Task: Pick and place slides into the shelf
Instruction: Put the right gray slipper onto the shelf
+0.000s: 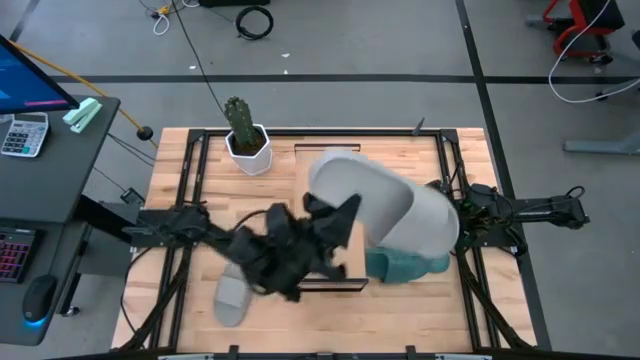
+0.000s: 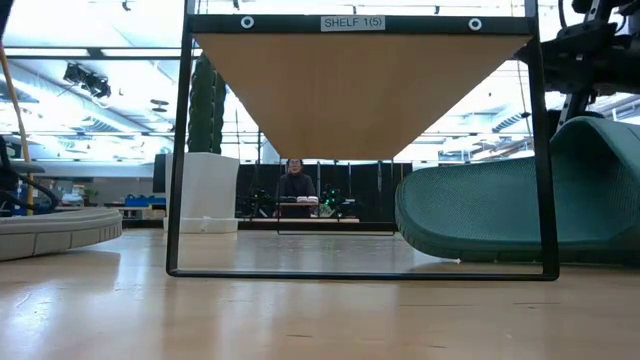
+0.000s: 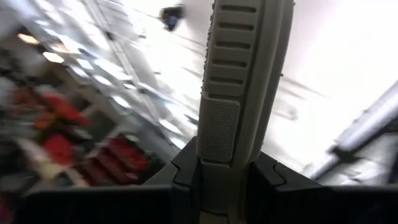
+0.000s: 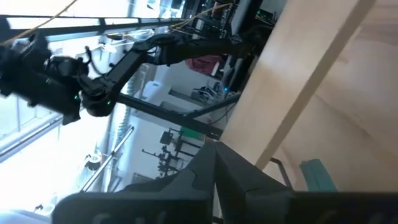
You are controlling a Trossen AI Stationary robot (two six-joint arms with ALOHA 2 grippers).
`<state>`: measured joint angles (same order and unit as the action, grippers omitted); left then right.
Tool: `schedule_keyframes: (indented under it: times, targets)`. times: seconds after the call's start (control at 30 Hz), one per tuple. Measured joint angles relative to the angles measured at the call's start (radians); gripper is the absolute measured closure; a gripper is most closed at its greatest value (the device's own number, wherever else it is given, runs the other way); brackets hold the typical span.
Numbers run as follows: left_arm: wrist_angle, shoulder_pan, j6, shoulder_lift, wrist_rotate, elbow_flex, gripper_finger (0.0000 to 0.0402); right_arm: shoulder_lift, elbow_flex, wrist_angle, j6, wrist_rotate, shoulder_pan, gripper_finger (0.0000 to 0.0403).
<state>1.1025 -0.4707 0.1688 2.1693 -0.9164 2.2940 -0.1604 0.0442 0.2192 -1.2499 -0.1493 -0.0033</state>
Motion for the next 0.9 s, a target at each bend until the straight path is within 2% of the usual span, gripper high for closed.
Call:
schedule_keyframes:
  times: [0.17,0.37,0.53,0.7,0.77,0.9]
  targets:
    - [0.009,0.085,-0.018,0.025,-0.162,0.0,0.0324,0.0,0.032,0.0,0.048,-0.005,0.0,0.0386]
    - [0.044,0.181,-0.164,0.026,-0.234,-0.096,0.0311,-0.001,0.061,-0.001,0.09,-0.005,0.0,0.0386]
    - [0.159,0.229,-0.258,0.026,-0.283,-0.251,0.0326,-0.006,0.063,-0.007,0.094,-0.005,0.0,0.0386]
    - [0.472,0.244,-0.196,0.026,-0.402,-0.436,0.0326,-0.007,0.063,-0.02,0.095,-0.004,0.0,0.0386]
    - [0.461,0.246,-0.232,0.009,-0.459,-0.505,0.0324,-0.007,0.063,-0.021,0.094,-0.004,0.0,0.0386]
    - [0.469,0.254,-0.374,-0.015,-0.494,-0.6,0.0317,-0.014,0.062,-0.032,0.094,-0.002,0.0,0.0386]
